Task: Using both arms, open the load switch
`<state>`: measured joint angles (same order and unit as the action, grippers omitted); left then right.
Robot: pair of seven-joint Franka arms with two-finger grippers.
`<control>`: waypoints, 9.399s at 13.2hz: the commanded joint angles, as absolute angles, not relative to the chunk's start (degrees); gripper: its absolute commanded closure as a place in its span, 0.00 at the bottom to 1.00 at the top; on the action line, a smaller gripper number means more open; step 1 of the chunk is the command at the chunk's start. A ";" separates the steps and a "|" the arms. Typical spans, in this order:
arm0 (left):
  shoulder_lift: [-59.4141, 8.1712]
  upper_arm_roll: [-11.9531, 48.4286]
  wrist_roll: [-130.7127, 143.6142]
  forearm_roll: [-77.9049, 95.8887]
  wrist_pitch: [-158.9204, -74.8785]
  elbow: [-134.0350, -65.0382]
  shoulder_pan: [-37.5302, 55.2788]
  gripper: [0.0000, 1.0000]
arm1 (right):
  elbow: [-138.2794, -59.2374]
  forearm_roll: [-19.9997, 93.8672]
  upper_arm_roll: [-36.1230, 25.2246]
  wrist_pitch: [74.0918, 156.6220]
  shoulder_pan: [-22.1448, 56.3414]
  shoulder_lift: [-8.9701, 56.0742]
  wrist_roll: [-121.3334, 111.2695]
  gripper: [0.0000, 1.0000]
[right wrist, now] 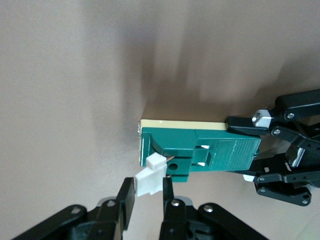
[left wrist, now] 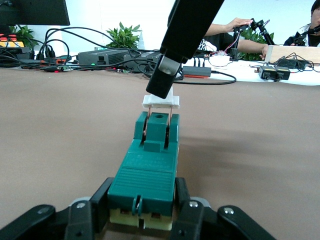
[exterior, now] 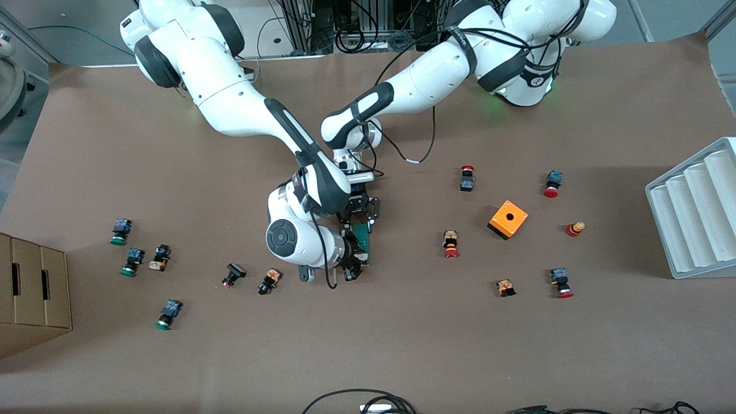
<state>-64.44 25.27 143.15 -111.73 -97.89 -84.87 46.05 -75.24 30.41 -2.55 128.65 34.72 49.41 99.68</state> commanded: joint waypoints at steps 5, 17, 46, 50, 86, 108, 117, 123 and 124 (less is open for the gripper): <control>-65.74 25.75 142.21 -111.18 -98.88 -83.23 46.05 0.46 | -78.49 29.09 -2.20 128.94 35.16 47.11 98.79 0.71; -65.92 25.75 142.21 -111.09 -98.88 -83.32 45.97 0.46 | -83.94 27.33 -2.11 130.78 35.60 44.30 98.17 0.72; -66.01 25.75 142.21 -111.09 -99.05 -83.41 46.05 0.45 | -91.76 26.45 -1.85 135.18 37.18 39.20 96.68 0.71; -66.01 25.75 142.21 -111.09 -99.05 -83.23 46.05 0.45 | -91.58 26.63 -1.85 135.00 37.44 38.85 96.94 0.70; -66.27 25.66 142.21 -111.09 -99.23 -83.41 46.05 0.45 | -95.89 25.14 -1.85 138.60 40.43 38.76 96.15 0.82; -65.39 25.49 136.06 -111.01 -100.28 -83.06 45.62 0.00 | -95.00 13.19 -2.46 110.85 21.54 16.80 50.13 0.00; -57.76 25.66 127.89 -98.98 -100.28 -83.50 46.40 0.00 | -104.15 4.59 -4.82 106.09 11.16 0.10 11.10 0.00; -48.36 26.10 122.18 -88.70 -102.30 -83.67 46.67 0.00 | -104.67 1.85 -9.75 106.16 13.00 -1.32 -2.36 0.00; -46.77 26.19 119.82 -86.68 -102.30 -83.67 46.58 0.00 | -105.11 1.85 -9.76 107.30 13.18 -1.23 -2.37 0.00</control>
